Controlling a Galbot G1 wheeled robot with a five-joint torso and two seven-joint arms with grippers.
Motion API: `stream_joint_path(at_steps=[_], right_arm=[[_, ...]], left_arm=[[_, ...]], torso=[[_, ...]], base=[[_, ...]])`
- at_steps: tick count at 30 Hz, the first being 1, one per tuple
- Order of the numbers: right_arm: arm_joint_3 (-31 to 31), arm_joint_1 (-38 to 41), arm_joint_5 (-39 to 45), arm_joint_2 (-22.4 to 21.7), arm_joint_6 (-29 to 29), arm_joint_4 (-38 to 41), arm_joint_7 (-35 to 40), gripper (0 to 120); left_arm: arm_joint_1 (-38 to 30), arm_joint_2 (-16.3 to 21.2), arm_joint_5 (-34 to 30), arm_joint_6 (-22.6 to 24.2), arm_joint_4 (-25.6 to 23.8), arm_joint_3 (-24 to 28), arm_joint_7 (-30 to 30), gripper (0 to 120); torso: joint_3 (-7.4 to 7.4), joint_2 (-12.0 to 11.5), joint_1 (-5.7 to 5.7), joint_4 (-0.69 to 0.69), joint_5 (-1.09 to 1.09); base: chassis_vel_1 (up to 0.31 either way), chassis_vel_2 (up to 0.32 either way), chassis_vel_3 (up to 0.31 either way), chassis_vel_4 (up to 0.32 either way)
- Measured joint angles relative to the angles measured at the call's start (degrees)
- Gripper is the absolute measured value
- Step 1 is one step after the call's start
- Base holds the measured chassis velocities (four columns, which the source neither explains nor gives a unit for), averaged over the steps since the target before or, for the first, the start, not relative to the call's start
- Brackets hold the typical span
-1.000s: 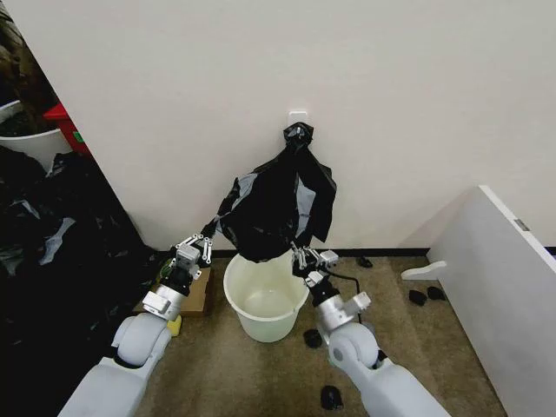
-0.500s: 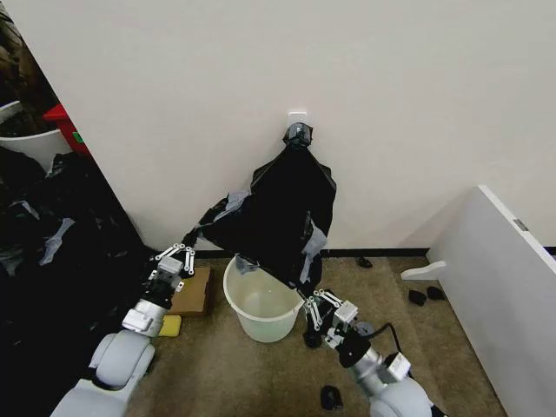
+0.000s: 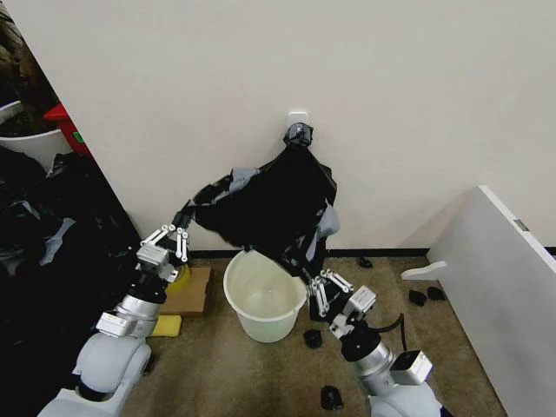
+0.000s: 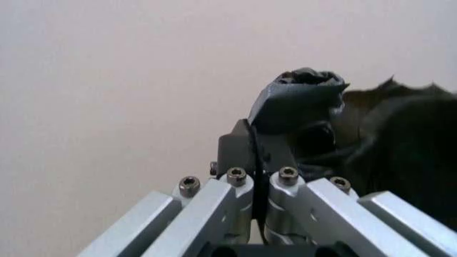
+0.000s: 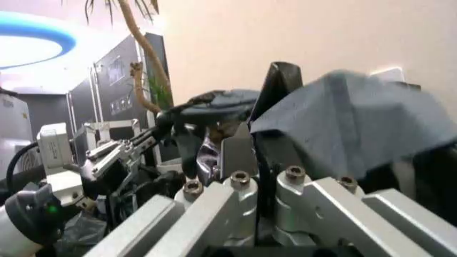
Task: Place the garbage bag over the trash bin.
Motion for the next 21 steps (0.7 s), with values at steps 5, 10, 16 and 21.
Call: stream_joint_path(at_steps=[5,10,16,21], right_arm=[[-0.64,1.0,-0.02,0.88,-0.21,-2.84,-0.06,0],[-1.67,2.37,-0.74,2.36,0.24,-7.72,-0.44,0],[-1.87,4.17,-0.94,3.6,0.63,-11.5,-0.8,0],[-1.82,4.66,-1.24,4.27,0.77,-13.75,-0.42,0]], left_arm=[[0.1,-1.79,0.63,-0.13,3.23,1.66,0.01,0],[0.38,-4.26,2.21,-0.95,6.59,3.63,0.27,0],[0.64,-6.25,2.8,-1.73,9.69,5.19,1.02,0],[1.1,-7.04,3.91,-2.49,12.13,6.88,1.47,0]], torso=[[0.0,0.0,0.0,0.0,-0.02],[0.01,0.0,0.0,0.0,-0.01],[0.01,0.0,0.0,0.0,-0.01],[0.0,0.0,0.0,0.0,0.0]], base=[[0.0,0.0,0.0,0.0],[0.0,0.0,0.0,0.0],[0.0,0.0,0.0,0.0],[0.0,0.0,0.0,0.0]])
